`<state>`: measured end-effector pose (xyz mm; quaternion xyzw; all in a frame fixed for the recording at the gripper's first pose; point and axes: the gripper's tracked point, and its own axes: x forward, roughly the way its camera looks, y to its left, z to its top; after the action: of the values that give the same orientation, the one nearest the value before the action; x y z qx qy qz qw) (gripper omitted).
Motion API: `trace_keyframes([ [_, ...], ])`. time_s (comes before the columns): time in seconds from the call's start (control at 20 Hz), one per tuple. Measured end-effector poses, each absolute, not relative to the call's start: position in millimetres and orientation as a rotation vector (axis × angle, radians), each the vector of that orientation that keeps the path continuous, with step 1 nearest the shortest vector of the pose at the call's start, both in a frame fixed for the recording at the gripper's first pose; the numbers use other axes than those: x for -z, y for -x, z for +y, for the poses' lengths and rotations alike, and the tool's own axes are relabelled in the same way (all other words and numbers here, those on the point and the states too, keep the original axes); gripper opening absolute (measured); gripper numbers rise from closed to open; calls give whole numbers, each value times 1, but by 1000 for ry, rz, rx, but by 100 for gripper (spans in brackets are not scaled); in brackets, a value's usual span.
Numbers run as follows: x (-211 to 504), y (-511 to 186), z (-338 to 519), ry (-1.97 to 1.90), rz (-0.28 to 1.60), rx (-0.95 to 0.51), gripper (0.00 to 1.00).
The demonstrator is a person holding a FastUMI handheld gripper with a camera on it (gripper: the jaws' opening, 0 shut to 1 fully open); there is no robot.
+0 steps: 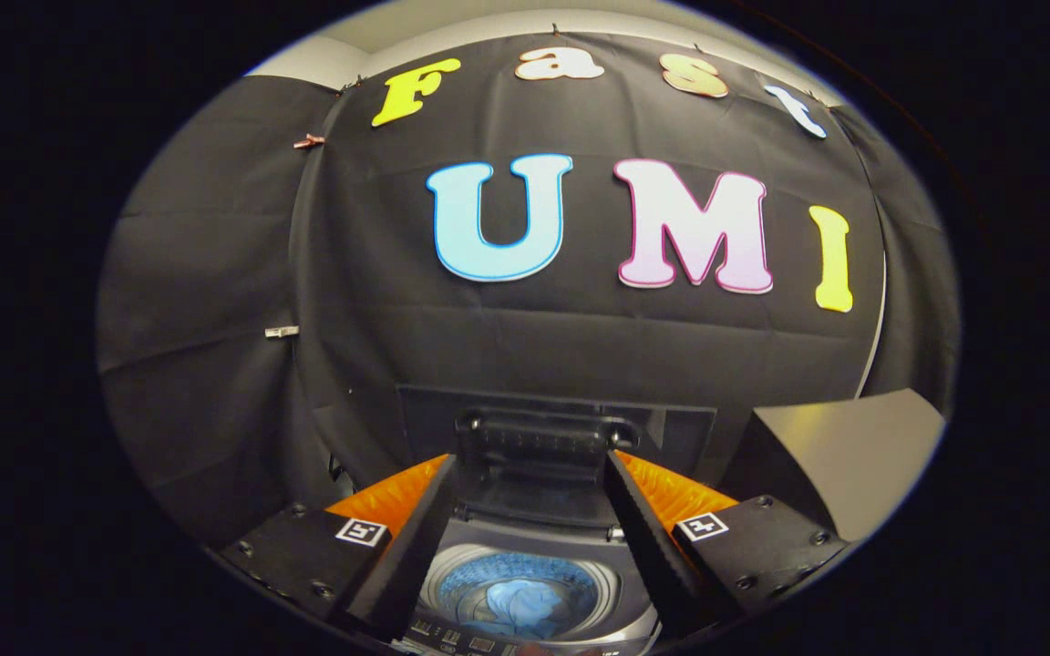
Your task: Put the clothes into the washing machine and then close the washing machine lid.
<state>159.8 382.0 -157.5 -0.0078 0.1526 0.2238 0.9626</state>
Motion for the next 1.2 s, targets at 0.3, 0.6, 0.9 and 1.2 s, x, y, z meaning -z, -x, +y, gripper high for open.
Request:
trace_keyframes([
  [0.3, 128, -208, 389, 11, 249, -412, 99],
  [0.6, 134, -260, 415, 11, 208, -391, 99],
  [0.9, 179, -310, 422, 56, 289, -307, 99],
  [1.2, 210, -321, 431, 33, 368, -305, 99],
])
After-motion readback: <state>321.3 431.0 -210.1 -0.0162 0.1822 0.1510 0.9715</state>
